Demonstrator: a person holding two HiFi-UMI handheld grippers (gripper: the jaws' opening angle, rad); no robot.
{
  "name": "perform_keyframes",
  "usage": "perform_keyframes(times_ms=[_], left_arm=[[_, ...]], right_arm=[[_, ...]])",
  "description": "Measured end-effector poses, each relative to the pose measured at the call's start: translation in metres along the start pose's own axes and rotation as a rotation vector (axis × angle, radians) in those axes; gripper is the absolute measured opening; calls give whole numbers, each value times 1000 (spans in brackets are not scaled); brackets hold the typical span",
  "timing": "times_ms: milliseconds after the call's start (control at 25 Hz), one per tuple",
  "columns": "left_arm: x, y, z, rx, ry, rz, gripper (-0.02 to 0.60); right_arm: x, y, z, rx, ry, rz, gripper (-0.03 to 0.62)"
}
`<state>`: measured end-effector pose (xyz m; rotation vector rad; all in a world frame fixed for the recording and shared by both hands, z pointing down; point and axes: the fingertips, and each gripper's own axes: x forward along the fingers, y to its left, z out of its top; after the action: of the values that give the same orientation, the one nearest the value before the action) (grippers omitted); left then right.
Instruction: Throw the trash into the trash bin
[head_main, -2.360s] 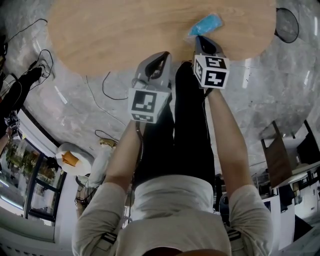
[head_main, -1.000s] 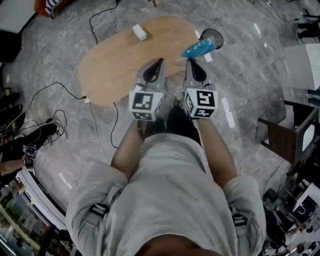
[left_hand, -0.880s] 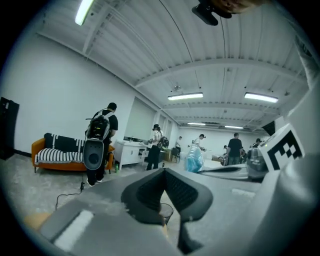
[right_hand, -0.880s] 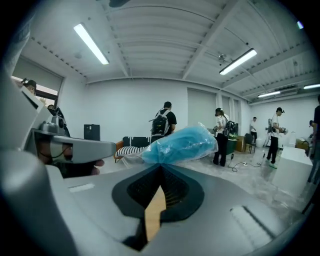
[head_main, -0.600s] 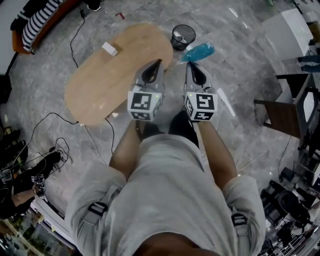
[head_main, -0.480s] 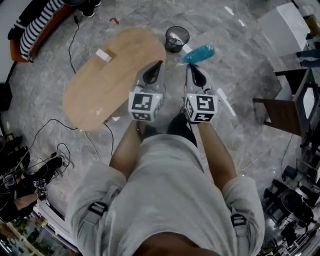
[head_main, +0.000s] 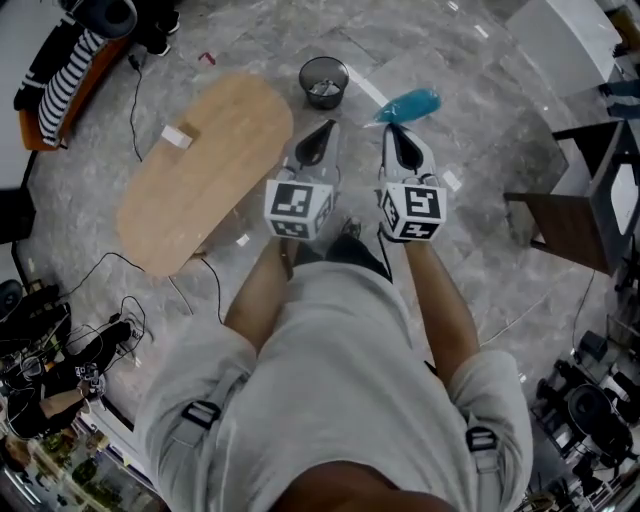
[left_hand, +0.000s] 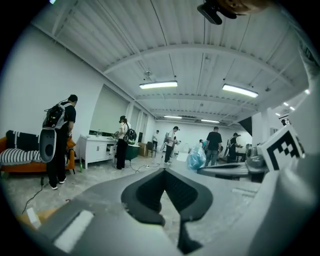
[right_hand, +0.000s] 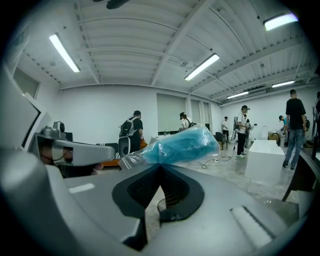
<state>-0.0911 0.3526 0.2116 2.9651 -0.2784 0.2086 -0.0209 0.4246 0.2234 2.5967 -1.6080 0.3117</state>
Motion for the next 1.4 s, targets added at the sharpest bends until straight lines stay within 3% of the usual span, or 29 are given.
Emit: perform_keyframes(times_ms=[200,480,760,960,1400], left_arm=[[31,-8,-5,35,39,18,18],[77,29,-5,12,33,57,18],[156,94,-2,-82,40,120,18],[199,165,-9,-144,68,188,18],[246,265,-88,-230,160,285,18]], right_arm=[[16,-36,0,31,0,25,8],[69,-47,5,27,6,66,8],[163,-64,12,-22,69,136,8],[249,-59,12,-23,125,200,8],[377,-39,-64,-109,272,350,8]])
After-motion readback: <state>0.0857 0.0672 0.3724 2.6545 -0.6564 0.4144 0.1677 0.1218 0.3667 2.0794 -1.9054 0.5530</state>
